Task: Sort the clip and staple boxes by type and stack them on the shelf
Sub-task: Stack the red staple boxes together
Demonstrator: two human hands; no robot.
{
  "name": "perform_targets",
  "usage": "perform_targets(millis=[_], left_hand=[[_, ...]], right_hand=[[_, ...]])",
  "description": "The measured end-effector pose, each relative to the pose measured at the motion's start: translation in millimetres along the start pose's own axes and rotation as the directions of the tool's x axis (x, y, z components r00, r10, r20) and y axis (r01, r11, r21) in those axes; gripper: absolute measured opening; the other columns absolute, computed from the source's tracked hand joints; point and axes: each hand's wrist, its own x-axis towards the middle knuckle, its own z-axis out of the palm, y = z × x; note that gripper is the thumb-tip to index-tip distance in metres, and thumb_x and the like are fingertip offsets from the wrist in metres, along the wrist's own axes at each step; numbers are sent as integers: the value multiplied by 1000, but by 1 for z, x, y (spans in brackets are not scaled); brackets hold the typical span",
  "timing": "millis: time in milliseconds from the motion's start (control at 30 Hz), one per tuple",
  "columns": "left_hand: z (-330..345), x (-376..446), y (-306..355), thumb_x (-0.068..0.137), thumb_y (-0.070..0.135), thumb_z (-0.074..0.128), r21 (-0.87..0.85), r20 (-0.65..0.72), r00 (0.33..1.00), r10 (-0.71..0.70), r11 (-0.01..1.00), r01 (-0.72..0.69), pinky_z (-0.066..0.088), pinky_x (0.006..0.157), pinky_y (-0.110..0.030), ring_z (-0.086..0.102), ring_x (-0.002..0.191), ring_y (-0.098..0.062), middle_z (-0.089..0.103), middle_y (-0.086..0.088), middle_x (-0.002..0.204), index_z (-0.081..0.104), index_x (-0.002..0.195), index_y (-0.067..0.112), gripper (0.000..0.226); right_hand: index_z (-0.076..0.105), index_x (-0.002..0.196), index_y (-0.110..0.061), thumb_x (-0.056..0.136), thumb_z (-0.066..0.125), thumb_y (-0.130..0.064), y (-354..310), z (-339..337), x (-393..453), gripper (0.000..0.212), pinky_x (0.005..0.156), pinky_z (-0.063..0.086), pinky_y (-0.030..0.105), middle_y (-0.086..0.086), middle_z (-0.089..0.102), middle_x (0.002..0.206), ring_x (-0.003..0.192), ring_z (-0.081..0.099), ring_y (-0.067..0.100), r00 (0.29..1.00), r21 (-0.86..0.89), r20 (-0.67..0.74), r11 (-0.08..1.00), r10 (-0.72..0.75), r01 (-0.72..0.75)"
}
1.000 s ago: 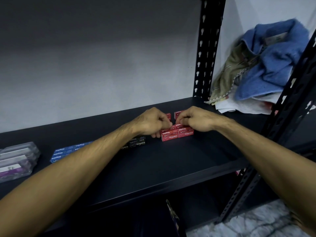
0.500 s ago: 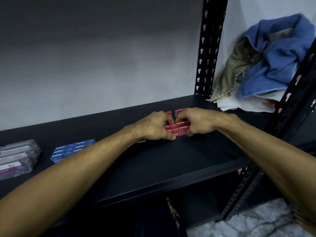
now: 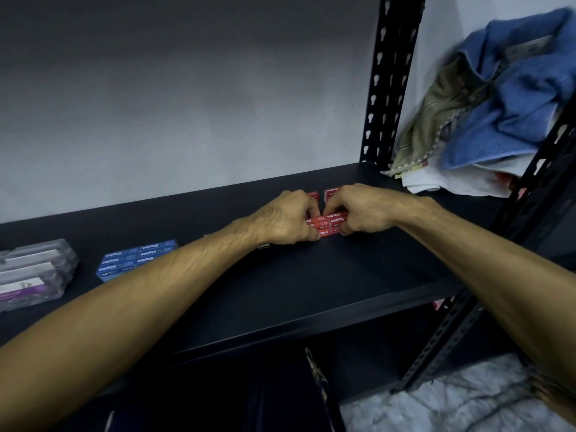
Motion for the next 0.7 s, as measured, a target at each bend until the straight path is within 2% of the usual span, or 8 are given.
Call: perform_targets(millis=[133,300,400,567,700], left_hand=[[-2,0,2,81,28,79,-11,26,1000,-3,1000,3,50,55,-21,62,50,-6,67,5,68,68,101,20,24],[-3,1,3,81,26,79,-36,54,998,-28,999,30,49,45,-20,62,47,-9,71,-3,71,66,101,20,24],[-2,2,2,81,25,80,-60,61,997,-36,997,40,49,46,-20,63,50,-10,73,-6,79,66,101,19,25],[-1,3,0,81,25,80,-64,52,998,-34,997,37,49,45,-21,60,43,-7,72,-6,73,66,101,18,25],[0,3,-1,81,24,80,-69,47,998,-32,997,35,50,45,-21,62,47,-9,73,-7,76,66,101,19,24]], right_hand=[[67,98,-37,78,77,-18,-1,-1,1,29,57,37,20,-11,64,81,70,57,4,1000,-3,8,1000,4,-4],[69,102,-35,78,78,-18,0,-1,0,31,58,38,19,-11,64,83,72,58,4,1000,2,12,1000,3,-3],[69,106,-33,79,77,-18,0,-1,0,32,59,38,20,-11,64,84,74,59,5,1000,5,12,1000,3,-3],[68,109,-33,80,76,-18,2,2,0,33,56,36,18,-12,61,82,70,56,3,1000,7,-2,1000,1,-1],[68,109,-33,81,76,-18,3,4,0,33,55,37,18,-11,62,83,69,58,5,1000,15,-14,1000,1,-1]])
